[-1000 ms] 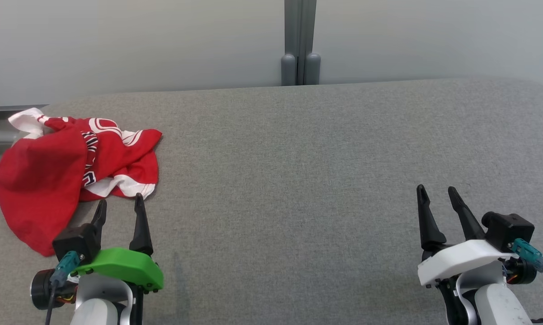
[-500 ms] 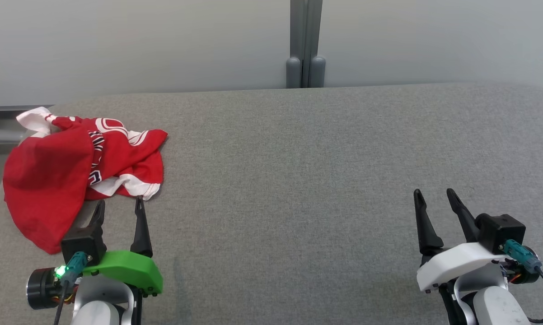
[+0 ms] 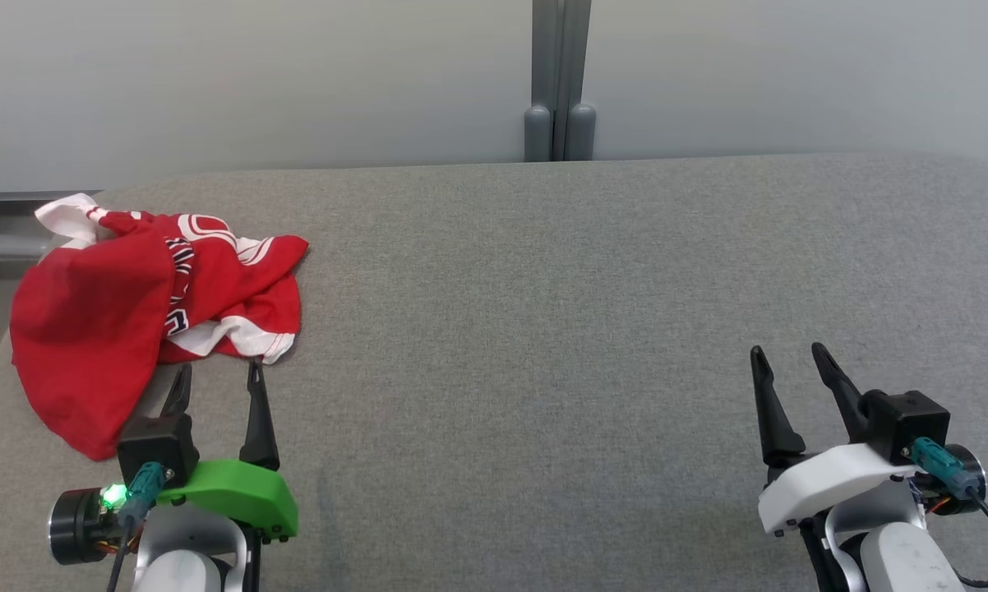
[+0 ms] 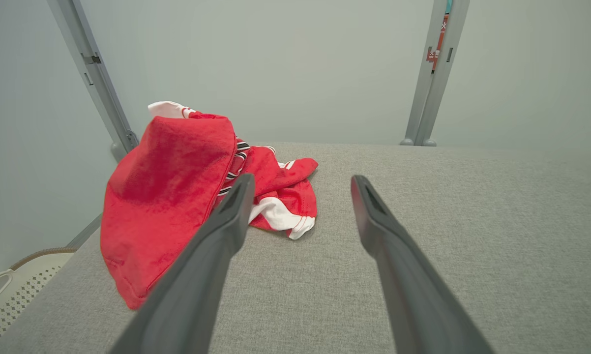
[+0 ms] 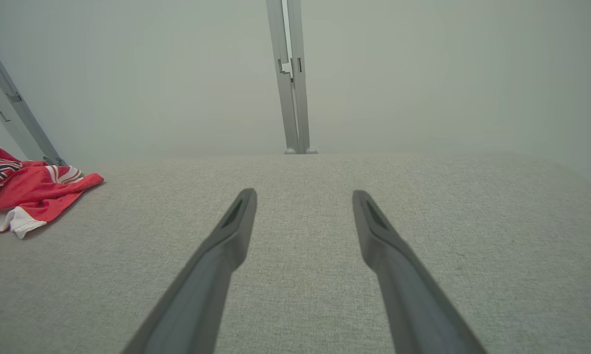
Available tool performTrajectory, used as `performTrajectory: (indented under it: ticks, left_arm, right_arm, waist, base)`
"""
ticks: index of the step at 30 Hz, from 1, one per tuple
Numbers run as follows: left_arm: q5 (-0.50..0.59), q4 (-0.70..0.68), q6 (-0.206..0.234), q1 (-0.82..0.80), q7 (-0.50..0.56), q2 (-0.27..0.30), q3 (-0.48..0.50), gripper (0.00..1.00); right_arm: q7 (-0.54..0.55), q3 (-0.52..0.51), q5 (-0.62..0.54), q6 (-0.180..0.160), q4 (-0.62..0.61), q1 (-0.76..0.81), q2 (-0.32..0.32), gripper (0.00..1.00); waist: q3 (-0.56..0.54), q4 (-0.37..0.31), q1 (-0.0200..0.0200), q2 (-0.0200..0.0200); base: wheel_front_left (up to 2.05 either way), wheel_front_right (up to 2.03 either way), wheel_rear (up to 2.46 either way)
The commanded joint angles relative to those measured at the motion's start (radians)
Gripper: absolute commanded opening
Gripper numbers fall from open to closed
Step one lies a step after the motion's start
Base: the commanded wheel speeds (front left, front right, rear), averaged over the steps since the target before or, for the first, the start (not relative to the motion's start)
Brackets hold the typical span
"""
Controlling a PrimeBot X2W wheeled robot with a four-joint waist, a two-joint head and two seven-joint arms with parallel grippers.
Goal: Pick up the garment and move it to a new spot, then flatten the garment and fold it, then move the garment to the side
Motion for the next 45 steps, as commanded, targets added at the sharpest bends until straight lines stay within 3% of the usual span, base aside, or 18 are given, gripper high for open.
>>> performTrajectory:
  ticks: [1, 13, 19, 37, 45]
  left_arm:
    - [-0.006, -0.003, 0.006, 0.010, -0.007, 0.002, 0.005, 1.00]
    - [-0.019, -0.007, 0.011, 0.009, -0.015, 0.011, 0.001, 1.00]
    - [-0.027, -0.018, 0.016, -0.012, -0.037, 0.016, 0.008, 1.00]
    - [-0.042, -0.076, 0.049, 0.001, -0.059, 0.049, 0.041, 1.00]
    - [-0.051, -0.081, 0.061, 0.031, -0.064, 0.063, 0.058, 1.00]
  right_arm:
    - [-0.001, -0.003, 0.018, 0.000, 0.000, 0.012, -0.004, 1.00]
    - [-0.006, -0.003, 0.051, 0.000, 0.006, 0.011, -0.004, 1.00]
    - [-0.012, 0.008, 0.037, 0.000, 0.011, -0.022, -0.004, 1.00]
    - [-0.038, 0.016, 0.058, 0.000, 0.033, -0.011, -0.004, 1.00]
    - [-0.040, 0.031, 0.055, 0.000, 0.038, -0.017, -0.004, 1.00]
  waist:
    - [0.000, 0.000, 0.0000, 0.0000]
    - [-0.001, 0.004, 0.0000, 0.0000]
    - [0.009, 0.046, 0.0000, 0.0000]
    - [0.047, 0.353, 0.0000, 0.0000]
    - [0.045, 0.450, 0.0000, 0.0000]
  base:
    - [0.00, 0.00, 0.00]
    - [0.00, 0.00, 0.00]
    - [0.00, 0.00, 0.00]
    - [0.00, 0.00, 0.00]
    - [0.00, 0.00, 0.00]
